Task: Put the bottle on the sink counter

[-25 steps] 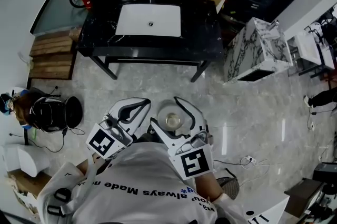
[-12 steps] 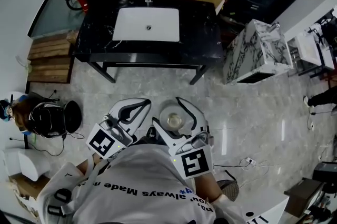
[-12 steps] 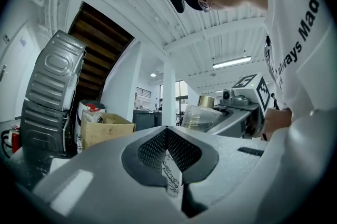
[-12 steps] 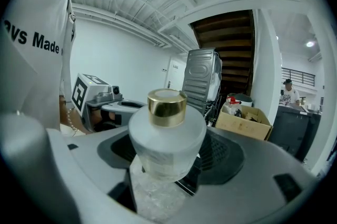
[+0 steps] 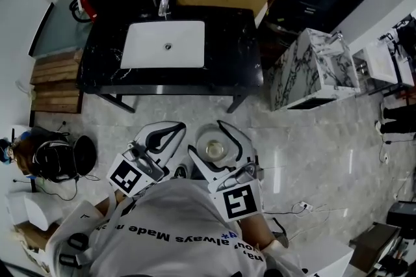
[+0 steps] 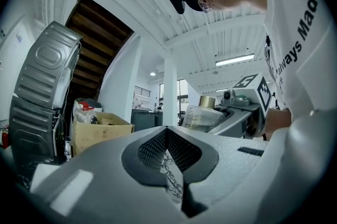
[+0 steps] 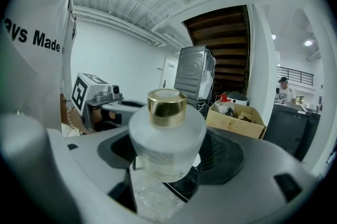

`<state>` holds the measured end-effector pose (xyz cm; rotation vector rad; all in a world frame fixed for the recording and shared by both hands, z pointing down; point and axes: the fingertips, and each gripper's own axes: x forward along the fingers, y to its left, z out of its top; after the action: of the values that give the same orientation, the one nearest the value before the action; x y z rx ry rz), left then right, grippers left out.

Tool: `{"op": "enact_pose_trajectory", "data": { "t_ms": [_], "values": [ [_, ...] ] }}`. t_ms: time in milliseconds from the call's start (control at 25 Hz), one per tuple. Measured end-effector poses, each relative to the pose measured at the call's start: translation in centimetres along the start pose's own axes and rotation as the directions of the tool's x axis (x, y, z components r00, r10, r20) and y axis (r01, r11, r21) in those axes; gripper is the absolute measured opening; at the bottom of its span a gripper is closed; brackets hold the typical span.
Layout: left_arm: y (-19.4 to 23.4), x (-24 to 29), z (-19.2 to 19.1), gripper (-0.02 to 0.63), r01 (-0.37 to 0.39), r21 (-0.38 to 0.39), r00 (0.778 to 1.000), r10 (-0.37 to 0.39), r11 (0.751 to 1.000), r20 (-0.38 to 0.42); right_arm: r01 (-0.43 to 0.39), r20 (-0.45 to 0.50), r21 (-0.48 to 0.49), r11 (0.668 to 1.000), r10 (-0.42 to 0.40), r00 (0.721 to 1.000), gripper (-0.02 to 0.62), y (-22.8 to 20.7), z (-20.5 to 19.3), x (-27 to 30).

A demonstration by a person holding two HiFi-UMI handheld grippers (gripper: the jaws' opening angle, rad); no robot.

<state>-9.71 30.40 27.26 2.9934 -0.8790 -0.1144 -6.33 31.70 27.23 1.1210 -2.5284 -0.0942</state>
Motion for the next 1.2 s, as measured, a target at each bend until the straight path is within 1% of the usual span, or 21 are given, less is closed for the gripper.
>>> {"op": "enact_pose_trajectory", "data": {
  "t_ms": [280, 400, 520, 680, 880, 1200],
  "values": [
    [1.5, 6.8, 0.0, 0.003, -0.008, 0.049, 1.000, 0.008, 0.999, 0.009, -0.002, 0.004, -0.002, 1.000, 0.002, 1.000, 0.333, -7.1, -1.2, 0.0],
    [1.8, 9.3, 0.1, 0.003, -0.015, 0.034, 1.000, 0.015, 0.999, 0.001, -0.008, 0.004, -0.002, 1.000, 0.008, 1.000, 0.333, -9.4, -1.6, -0.2],
    [1.9, 11.2, 0.2, 0.003, -0.021, 0.045, 1.000, 0.020, 0.999, 0.013, -0.013, 0.005, -0.002, 1.000, 0.013, 1.000, 0.333, -11.2, -2.0, -0.7],
    [2.2, 13.4, 0.2, 0.003, -0.031, 0.037, 0.999, 0.030, 0.999, 0.012, 0.000, 0.007, 0.001, 1.000, 0.000, 1.000, 0.333, -13.6, -2.6, -1.1],
    [2.0, 15.3, 0.2, 0.003, -0.016, 0.034, 1.000, 0.016, 0.999, 0.000, 0.006, 0.003, 0.010, 1.000, -0.006, 1.000, 0.333, -15.3, -3.1, -1.4],
    [3.3, 16.1, -0.5, 0.003, -0.009, 0.043, 1.000, 0.009, 0.999, -0.003, 0.002, 0.001, 0.012, 1.000, -0.002, 1.000, 0.333, -16.2, -3.4, 0.1]
  ]
}}
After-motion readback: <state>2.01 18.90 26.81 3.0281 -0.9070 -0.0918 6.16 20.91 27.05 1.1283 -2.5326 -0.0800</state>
